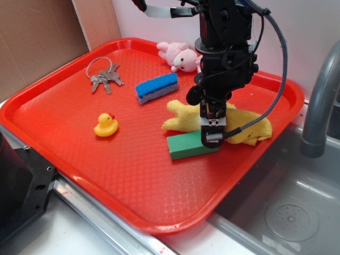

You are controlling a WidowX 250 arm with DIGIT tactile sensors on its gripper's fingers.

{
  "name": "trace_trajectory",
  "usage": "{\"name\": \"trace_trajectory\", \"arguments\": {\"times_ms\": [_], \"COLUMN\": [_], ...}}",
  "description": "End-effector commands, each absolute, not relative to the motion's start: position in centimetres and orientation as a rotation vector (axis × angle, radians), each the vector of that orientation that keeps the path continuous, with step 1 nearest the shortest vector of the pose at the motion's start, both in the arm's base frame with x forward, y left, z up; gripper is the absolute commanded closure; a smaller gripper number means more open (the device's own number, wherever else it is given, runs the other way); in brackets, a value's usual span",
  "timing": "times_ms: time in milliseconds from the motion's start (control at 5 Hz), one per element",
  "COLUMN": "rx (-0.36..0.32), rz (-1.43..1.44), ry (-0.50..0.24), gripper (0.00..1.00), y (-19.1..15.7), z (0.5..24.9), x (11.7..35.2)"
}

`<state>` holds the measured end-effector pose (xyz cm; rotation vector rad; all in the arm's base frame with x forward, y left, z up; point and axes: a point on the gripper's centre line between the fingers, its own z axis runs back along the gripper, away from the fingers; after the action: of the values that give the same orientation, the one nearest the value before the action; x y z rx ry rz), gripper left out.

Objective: Grab the yellow cloth.

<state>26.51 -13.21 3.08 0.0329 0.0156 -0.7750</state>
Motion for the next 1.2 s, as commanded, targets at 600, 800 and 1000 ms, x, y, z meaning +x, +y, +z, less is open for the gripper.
{"name": "trace_trajectory", "arguments": {"times_ms": [600, 800, 1000], "rx": [-0.006, -0.024, -0.002], "rz": [-0.324, -0.149, -0.06], "ry": [0.025, 0.01, -0.019], "gripper": [1.0, 1.0, 1.0], "y": [-5.8, -3.2, -2.4], "z": [12.2, 15.2, 16.9], "x": [24.4, 21.9, 19.5]}}
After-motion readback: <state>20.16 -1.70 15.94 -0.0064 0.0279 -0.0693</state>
